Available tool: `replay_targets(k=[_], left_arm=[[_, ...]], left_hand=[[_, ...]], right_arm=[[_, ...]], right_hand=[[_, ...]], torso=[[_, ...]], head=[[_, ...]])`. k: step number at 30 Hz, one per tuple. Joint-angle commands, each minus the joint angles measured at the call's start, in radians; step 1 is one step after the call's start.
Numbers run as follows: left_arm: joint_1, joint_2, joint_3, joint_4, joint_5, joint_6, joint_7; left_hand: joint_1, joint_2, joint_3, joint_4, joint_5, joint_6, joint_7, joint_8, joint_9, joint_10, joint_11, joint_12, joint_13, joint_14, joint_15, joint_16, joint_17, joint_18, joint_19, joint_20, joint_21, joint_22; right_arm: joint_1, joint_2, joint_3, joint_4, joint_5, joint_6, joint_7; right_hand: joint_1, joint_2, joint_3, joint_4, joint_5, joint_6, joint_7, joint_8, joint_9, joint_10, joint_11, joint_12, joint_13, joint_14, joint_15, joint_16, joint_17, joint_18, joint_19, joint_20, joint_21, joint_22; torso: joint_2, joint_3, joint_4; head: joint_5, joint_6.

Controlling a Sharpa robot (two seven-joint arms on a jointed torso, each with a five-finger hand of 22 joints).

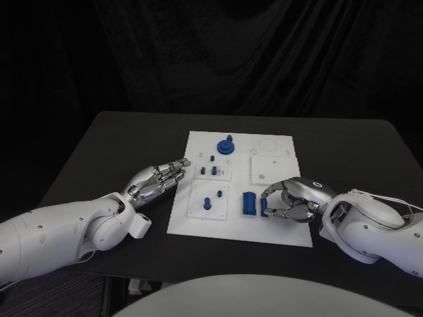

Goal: Assemble the parts on the task board

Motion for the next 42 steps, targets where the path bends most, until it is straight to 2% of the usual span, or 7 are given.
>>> replay_targets(k=[1,10,28,33,37,38,42], left_arm=[[0.001,0.003,0.001,-0.001,-0.001,0.023,0.174],[0.0,0.008,0.001,-0.01,-0.001,0.031,0.165],[0.0,0.013,0.001,-0.018,-0.001,0.031,0.163],[0.0,0.007,0.001,-0.012,-0.001,0.021,0.167],[0.0,-0.004,0.001,0.001,-0.001,0.005,0.171],[0.0,-0.009,0.001,0.006,-0.001,-0.001,0.172],[0.0,-0.022,0.001,0.022,-0.001,-0.02,0.177]], left_hand=[[0.013,0.001,0.007,0.001,0.003,-0.008,-0.001,-0.006,-0.001,0.0,0.01,-0.007,-0.002,-0.001,0.007,-0.004,-0.001,-0.012,0.001,0.004,-0.001,-0.001],[0.015,0.003,0.012,-0.001,0.003,-0.013,0.001,-0.009,-0.001,-0.002,0.012,-0.01,-0.002,-0.001,0.01,-0.004,-0.001,-0.012,0.001,0.008,-0.001,0.0],[0.018,0.007,0.019,-0.003,0.003,-0.015,0.002,-0.01,-0.002,-0.003,0.014,-0.011,-0.002,-0.001,0.011,-0.004,-0.001,-0.011,0.001,0.01,-0.001,0.0],[0.015,0.007,0.021,0.001,-0.004,-0.011,0.003,-0.01,-0.001,-0.002,0.013,-0.01,-0.002,-0.001,0.008,-0.004,-0.001,-0.01,0.001,0.008,-0.001,-0.001],[0.004,0.004,0.018,0.015,-0.013,-0.007,0.001,-0.009,0.0,-0.001,0.01,-0.009,-0.001,-0.001,0.004,-0.004,-0.001,-0.01,0.001,0.003,-0.001,-0.001],[0.002,0.003,0.017,0.019,-0.014,-0.005,0.001,-0.009,0.0,0.0,0.01,-0.008,-0.001,-0.001,0.002,-0.004,-0.001,-0.01,0.001,0.002,-0.001,-0.001],[-0.003,0.0,0.013,0.028,-0.017,-0.002,-0.001,-0.009,0.0,0.001,0.007,-0.007,-0.001,-0.001,-0.001,-0.004,-0.001,-0.01,0.001,-0.002,-0.001,-0.002]], right_arm=[[-0.009,-0.002,-0.003,0.001,-0.007,0.035,-0.03],[-0.012,-0.006,-0.003,0.003,-0.01,0.036,-0.05],[-0.012,-0.004,-0.003,-0.003,-0.072,0.045,-0.086],[-0.008,-0.023,-0.002,0.012,-0.073,-0.069,-0.026],[0.021,-0.037,-0.002,0.023,-0.07,-0.186,0.044],[0.035,-0.038,-0.002,0.023,-0.063,-0.223,0.071],[0.081,-0.038,-0.002,0.018,-0.011,-0.341,0.169]], right_hand=[[-0.002,0.007,-0.006,-0.001,-0.006,0.001,-0.006,-0.002,0.0,0.067,-0.005,-0.004,0.19,0.052,-0.007,-0.001,-0.001,-0.006,0.028,-0.007,-0.005,0.199],[-0.016,0.015,-0.013,0.0,-0.008,0.019,-0.004,-0.01,-0.01,0.064,-0.005,-0.008,0.184,0.051,-0.008,-0.003,-0.006,-0.005,0.026,-0.009,-0.011,0.197],[-0.152,0.042,-0.064,0.003,-0.083,-0.135,0.0,-0.139,-0.11,-0.01,-0.002,-0.112,0.03,0.045,-0.005,-0.025,-0.046,0.007,0.005,-0.007,-0.069,0.181],[-0.159,0.034,-0.065,0.003,-0.094,-0.148,0.001,-0.149,-0.117,-0.018,-0.001,-0.123,0.015,0.042,-0.004,-0.032,-0.062,0.01,-0.001,-0.006,-0.085,0.176],[-0.163,0.023,-0.061,0.004,-0.098,-0.09,0.003,-0.14,-0.114,-0.022,0.001,-0.13,0.005,0.038,-0.003,-0.041,-0.079,0.012,-0.005,-0.004,-0.097,0.172],[-0.166,0.019,-0.057,0.004,-0.101,-0.006,0.005,-0.122,-0.106,-0.033,0.003,-0.145,-0.015,0.028,-0.002,-0.063,-0.121,0.017,-0.016,-0.003,-0.124,0.164],[-0.165,0.022,-0.045,0.003,-0.1,0.083,0.008,-0.108,-0.106,-0.132,0.01,-0.265,-0.161,-0.044,0.008,-0.211,-0.354,0.054,-0.103,0.007,-0.331,0.098]], torso=[[0.0,0.0001,0.0],[0.0,0.0002,-0.0001],[0.0,0.0002,0.0],[0.0,0.0002,0.0],[0.0,0.0003,0.0002],[0.0,0.0003,0.0001],[-0.001,0.0007,-0.0005]], head=[[0.0,0.0],[-0.002,0.0],[0.001,0.0],[0.005,0.0],[0.001,0.0],[-0.001,0.0],[-0.005,0.0]])
